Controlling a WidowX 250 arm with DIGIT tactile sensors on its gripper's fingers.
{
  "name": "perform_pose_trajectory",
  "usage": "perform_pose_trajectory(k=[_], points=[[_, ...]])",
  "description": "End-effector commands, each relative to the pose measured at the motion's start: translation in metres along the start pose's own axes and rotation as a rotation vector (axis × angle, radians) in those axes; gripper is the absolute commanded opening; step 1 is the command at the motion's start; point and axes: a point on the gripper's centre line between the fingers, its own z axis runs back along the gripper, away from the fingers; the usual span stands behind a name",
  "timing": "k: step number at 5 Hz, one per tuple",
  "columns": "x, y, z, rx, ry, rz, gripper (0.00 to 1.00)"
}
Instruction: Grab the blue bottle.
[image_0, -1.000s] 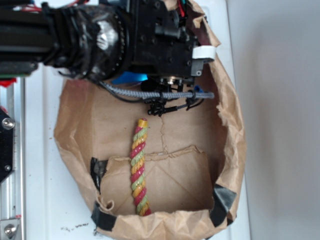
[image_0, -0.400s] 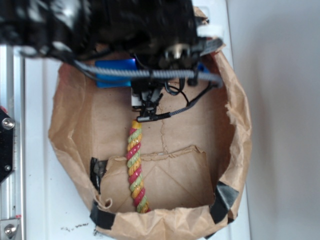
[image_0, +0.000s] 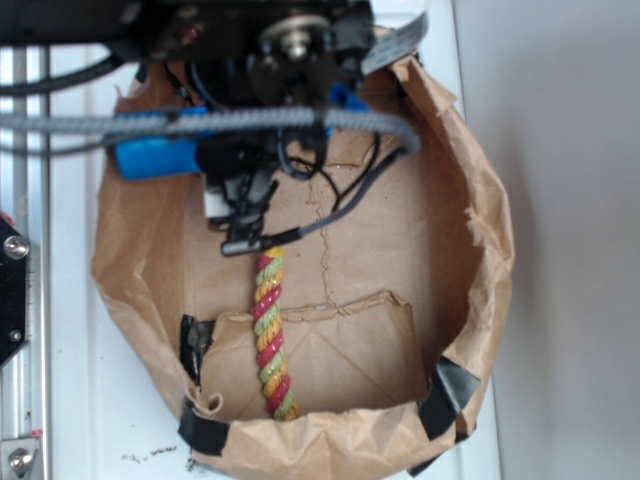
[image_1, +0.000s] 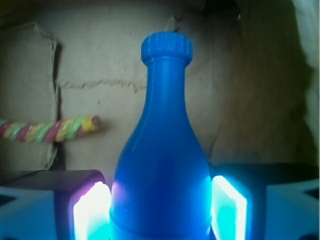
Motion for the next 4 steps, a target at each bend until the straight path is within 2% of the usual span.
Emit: perform_pose_trajectory(k=[1, 2, 3, 4], points=[[0.023, -0.024, 0.032, 0.017, -0.114, 0.007, 0.0], [0.035, -0.022, 0.046, -0.029, -0.101, 0.013, 0.0], [0.04, -0.019, 0.046, -0.037, -0.104, 0.023, 0.0], [0.035, -0.021, 0.04, 0.038, -0.126, -0.051, 0.84]])
